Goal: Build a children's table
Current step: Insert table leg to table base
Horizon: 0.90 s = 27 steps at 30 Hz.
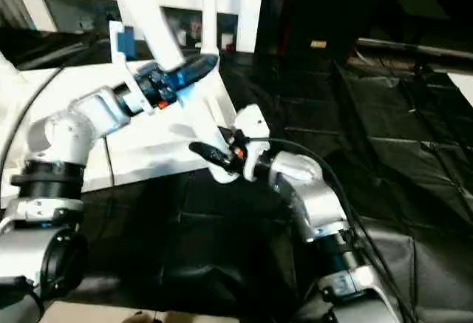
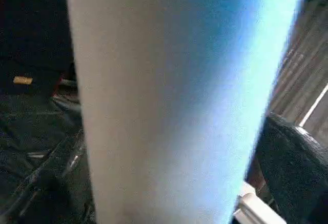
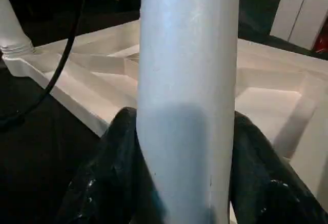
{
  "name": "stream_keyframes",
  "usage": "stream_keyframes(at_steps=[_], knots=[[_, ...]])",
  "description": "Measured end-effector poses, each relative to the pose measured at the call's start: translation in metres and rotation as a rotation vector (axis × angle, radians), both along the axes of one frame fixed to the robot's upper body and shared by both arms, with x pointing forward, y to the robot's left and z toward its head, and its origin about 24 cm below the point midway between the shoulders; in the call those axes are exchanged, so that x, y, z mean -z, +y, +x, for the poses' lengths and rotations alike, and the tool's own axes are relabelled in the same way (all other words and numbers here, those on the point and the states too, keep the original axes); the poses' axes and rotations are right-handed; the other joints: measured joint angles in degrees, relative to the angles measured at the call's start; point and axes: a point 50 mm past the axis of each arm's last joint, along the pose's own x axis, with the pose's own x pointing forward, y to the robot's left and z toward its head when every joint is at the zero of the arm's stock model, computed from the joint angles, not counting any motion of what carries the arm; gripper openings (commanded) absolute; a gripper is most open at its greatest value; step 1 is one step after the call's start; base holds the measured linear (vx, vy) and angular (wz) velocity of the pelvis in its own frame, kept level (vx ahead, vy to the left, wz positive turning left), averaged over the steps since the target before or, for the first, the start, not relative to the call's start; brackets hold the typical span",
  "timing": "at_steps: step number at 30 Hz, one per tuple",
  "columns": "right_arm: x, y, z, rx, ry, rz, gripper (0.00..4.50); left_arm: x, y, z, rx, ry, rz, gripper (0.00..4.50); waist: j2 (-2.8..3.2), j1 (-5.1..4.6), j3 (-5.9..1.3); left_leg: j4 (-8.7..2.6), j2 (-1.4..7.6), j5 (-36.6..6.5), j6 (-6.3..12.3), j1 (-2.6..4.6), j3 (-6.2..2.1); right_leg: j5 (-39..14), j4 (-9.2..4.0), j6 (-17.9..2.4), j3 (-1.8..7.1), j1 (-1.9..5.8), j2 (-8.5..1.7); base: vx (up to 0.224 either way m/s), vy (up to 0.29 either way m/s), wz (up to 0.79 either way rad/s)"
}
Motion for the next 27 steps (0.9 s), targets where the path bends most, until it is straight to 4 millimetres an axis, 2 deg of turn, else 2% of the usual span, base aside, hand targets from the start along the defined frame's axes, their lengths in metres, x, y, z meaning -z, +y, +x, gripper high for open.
stream_keyframes(at_steps=[1, 3, 5, 8, 12, 13, 16, 18, 27], knots=[[-0.001, -0.002, 0.001, 0.014, -0.003, 0.005, 1.84, -0.002, 0.000, 0.000, 0.001, -0.002, -0.009, 4.50, 0.00, 0.00, 0.00, 0.00, 0.00, 0.02, 0.01, 0.00, 0.00, 0.03, 0.00, 0.01, 0.00, 0.00, 0.00, 0.000, 0.000, 0.00], [-0.004, -0.003, 0.003, 0.029, -0.009, 0.011, 1.84, -0.007, -0.001, 0.000, 0.010, -0.006, -0.032, 4.16, 0.00, 0.00, 0.00, 0.00, 0.00, 0.04, 0.02, 0.00, 0.00, 0.06, 0.00, 0.01, 0.00, 0.02, 0.00, 0.000, 0.000, 0.00], [-0.005, -0.003, 0.004, 0.034, -0.012, 0.015, 1.84, -0.008, -0.003, 0.001, 0.004, 0.000, -0.034, 4.16, 0.01, 0.00, 0.00, 0.00, 0.00, 0.05, 0.01, -0.01, 0.00, 0.08, 0.00, 0.03, 0.01, 0.03, 0.00, 0.000, 0.000, 0.00], [-0.005, -0.002, 0.004, 0.041, -0.012, 0.019, 1.84, -0.007, -0.003, 0.001, 0.001, 0.009, -0.032, 3.78, 0.01, -0.10, 0.00, 0.00, 0.00, 0.07, 0.01, -0.01, 0.00, 0.10, 0.00, 0.03, 0.00, 0.02, 0.00, 0.000, 0.000, 0.00], [-0.005, 0.000, 0.004, 0.042, -0.012, 0.026, 1.84, -0.007, -0.003, 0.002, -0.017, 0.023, -0.050, 3.67, 0.01, -0.06, 0.00, 0.00, 0.00, 0.07, 0.01, -0.02, 0.00, 0.11, 0.00, 0.03, 0.00, 0.02, 0.01, 0.000, 0.000, 0.00], [-0.005, 0.001, 0.004, 0.045, -0.012, 0.030, 1.84, -0.007, -0.002, 0.003, -0.023, 0.026, -0.058, 3.38, 0.01, -0.04, 0.00, 0.02, 0.00, 0.07, 0.01, -0.01, 0.00, 0.11, 0.00, 0.03, 0.00, 0.02, 0.00, 0.000, 0.000, 0.00], [-0.006, 0.003, 0.004, 0.057, -0.017, 0.040, 1.84, -0.008, -0.003, 0.006, -0.044, 0.051, -0.062, 3.31, 0.03, -0.05, 0.00, 0.07, 0.00, 0.07, 0.01, 0.00, -0.02, 0.14, 0.00, 0.04, 0.00, 0.01, 0.00, 0.000, 0.000, 0.00], [-0.007, 0.005, 0.006, 0.066, -0.020, 0.052, 1.84, -0.011, -0.003, 0.006, -0.043, 0.046, -0.062, 2.98, 0.06, -0.05, 0.01, 0.09, 0.00, 0.07, 0.01, 0.00, -0.02, 0.16, 0.00, 0.04, 0.00, 0.01, 0.00, 0.000, 0.000, 0.00], [-0.011, 0.005, 0.007, 0.066, -0.040, 0.055, 1.84, -0.016, -0.003, 0.006, -0.047, 0.018, -0.045, 2.40, 0.26, -0.17, 0.04, 0.16, 0.00, 0.07, 0.01, 0.01, -0.05, 0.19, 0.00, 0.03, -0.01, 0.01, 0.00, 0.000, 0.000, 0.00]])
